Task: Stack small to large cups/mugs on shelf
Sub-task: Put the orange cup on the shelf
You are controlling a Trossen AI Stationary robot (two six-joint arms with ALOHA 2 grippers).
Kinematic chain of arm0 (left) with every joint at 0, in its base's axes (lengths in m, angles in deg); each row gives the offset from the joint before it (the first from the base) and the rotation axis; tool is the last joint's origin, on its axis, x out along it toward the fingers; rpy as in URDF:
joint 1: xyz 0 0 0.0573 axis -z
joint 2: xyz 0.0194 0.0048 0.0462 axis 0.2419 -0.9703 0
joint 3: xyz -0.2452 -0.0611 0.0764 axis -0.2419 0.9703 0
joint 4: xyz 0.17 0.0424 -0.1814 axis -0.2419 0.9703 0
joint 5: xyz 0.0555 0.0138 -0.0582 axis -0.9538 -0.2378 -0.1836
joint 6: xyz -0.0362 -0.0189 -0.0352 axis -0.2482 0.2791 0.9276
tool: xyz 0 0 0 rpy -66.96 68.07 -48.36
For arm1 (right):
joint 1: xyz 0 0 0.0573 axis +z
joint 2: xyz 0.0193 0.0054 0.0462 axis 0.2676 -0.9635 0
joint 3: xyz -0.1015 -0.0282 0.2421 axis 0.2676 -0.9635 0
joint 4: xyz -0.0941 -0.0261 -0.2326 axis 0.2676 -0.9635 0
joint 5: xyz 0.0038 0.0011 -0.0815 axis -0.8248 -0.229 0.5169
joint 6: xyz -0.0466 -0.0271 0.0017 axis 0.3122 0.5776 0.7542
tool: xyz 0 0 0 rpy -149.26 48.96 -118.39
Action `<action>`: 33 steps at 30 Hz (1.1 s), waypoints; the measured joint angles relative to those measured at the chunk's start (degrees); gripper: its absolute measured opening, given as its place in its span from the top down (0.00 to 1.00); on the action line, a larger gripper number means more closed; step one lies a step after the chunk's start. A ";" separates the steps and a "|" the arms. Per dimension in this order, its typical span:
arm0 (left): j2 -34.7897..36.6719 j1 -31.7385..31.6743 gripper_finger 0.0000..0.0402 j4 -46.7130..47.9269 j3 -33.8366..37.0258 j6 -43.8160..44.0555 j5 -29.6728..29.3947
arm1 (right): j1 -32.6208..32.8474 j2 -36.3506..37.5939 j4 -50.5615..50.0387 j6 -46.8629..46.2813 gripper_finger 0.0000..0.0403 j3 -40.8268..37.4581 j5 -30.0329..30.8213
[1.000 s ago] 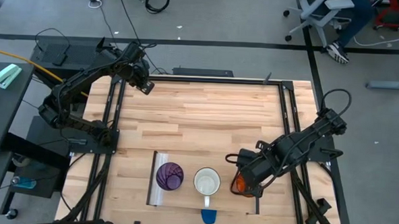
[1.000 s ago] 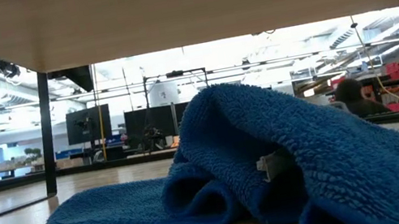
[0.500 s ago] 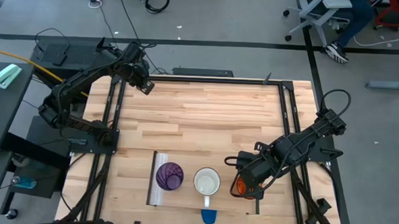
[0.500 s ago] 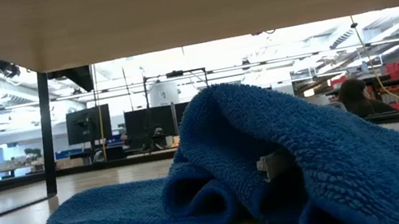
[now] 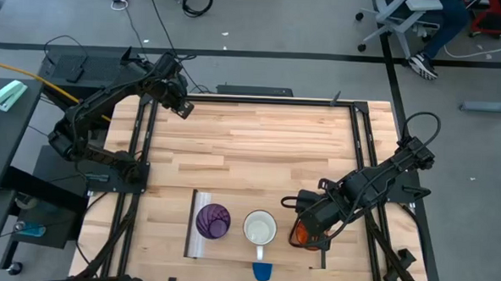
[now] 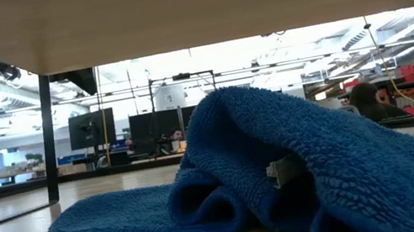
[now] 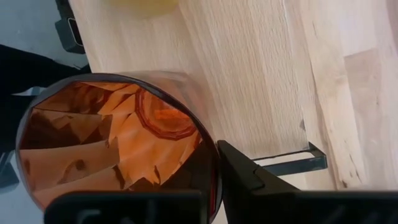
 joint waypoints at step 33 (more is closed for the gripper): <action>0.00 0.01 0.90 0.04 0.00 -0.14 -0.01 | 0.00 0.02 2.13 -0.02 0.90 0.00 -1.51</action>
